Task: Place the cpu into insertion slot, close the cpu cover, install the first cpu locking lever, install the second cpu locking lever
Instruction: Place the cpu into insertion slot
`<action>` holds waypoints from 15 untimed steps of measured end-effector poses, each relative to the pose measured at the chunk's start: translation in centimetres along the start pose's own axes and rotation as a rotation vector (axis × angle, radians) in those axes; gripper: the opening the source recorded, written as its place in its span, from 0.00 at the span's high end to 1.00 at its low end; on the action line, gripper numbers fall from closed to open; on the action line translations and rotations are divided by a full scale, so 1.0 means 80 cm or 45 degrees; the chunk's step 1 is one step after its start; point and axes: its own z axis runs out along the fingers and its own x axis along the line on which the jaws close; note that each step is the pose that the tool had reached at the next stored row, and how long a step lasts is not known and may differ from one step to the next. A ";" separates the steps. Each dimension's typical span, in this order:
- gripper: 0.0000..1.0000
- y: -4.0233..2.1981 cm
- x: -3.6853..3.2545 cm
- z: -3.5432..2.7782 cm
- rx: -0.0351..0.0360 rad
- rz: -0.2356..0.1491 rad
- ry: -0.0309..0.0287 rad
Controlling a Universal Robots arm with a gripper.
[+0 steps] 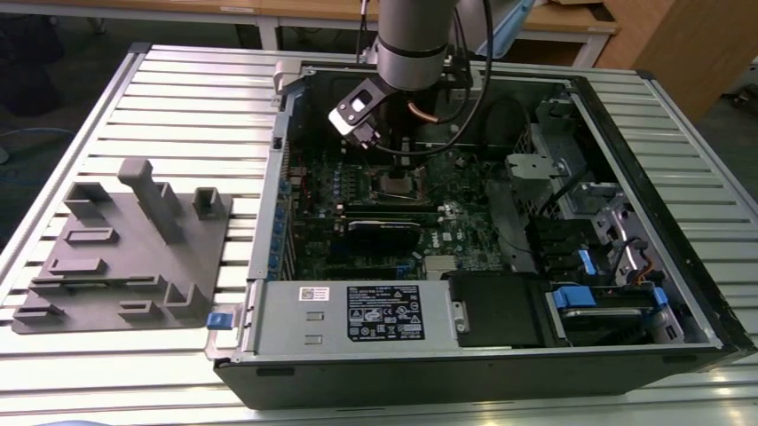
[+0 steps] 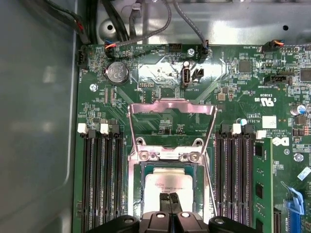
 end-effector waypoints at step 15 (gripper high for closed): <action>0.89 0.0014 -0.0001 0.0075 0.0001 0.000 -0.0002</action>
